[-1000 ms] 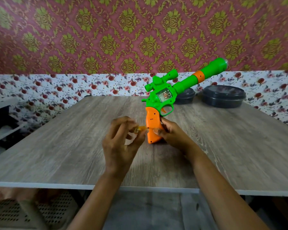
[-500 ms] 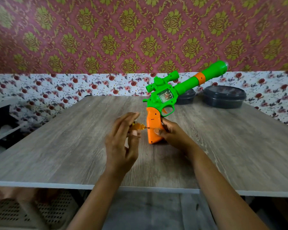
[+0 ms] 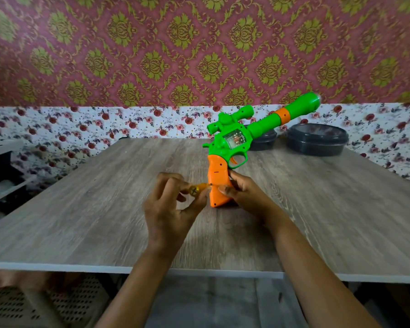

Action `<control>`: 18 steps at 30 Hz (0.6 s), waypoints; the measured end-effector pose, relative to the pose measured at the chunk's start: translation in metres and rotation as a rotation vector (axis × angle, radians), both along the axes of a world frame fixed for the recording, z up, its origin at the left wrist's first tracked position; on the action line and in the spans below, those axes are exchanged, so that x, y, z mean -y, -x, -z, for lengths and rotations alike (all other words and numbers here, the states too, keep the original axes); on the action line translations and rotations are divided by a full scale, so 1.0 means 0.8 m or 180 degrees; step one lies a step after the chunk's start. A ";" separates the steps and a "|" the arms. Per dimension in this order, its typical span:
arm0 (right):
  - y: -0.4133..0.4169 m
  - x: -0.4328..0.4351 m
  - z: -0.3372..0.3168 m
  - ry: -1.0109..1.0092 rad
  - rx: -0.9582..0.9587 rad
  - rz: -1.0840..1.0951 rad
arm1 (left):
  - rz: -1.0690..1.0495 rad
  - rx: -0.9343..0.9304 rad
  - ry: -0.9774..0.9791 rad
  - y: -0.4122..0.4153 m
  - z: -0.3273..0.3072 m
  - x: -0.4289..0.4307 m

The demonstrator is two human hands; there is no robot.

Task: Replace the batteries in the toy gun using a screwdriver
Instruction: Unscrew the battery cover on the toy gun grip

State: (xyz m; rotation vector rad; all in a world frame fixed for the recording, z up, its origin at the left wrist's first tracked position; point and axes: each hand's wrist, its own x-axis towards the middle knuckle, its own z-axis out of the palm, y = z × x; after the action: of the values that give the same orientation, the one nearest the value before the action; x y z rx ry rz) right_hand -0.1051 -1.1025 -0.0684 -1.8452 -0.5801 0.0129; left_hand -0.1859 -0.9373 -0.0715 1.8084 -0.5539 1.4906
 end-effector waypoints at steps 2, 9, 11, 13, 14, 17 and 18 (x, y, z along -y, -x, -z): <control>-0.001 0.000 0.001 -0.0014 0.0012 0.0001 | 0.0031 -0.0014 0.0039 0.001 -0.002 0.002; -0.002 -0.002 0.001 -0.0068 0.0011 -0.0025 | 0.0052 -0.0170 -0.0026 0.005 -0.003 0.005; -0.002 -0.001 0.002 -0.0074 -0.0007 -0.0026 | -0.0108 -0.0082 -0.0232 0.004 -0.003 0.004; -0.002 0.000 0.002 -0.0045 -0.0016 -0.0011 | -0.0085 -0.0081 -0.0291 0.004 -0.005 0.005; -0.002 0.000 0.002 -0.0031 -0.0030 -0.0009 | -0.0069 -0.0100 -0.0284 0.004 -0.004 0.006; -0.002 0.000 0.001 -0.0039 -0.0067 0.0001 | -0.0068 -0.0121 -0.0339 0.007 -0.002 0.008; -0.001 0.000 0.002 -0.0035 -0.0081 0.0009 | -0.0070 -0.0109 -0.0352 0.007 -0.002 0.008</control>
State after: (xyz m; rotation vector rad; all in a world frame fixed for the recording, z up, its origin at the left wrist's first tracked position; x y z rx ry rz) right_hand -0.1040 -1.1022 -0.0698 -1.8326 -0.5588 0.0314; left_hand -0.1913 -0.9441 -0.0700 1.9271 -0.6120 1.4661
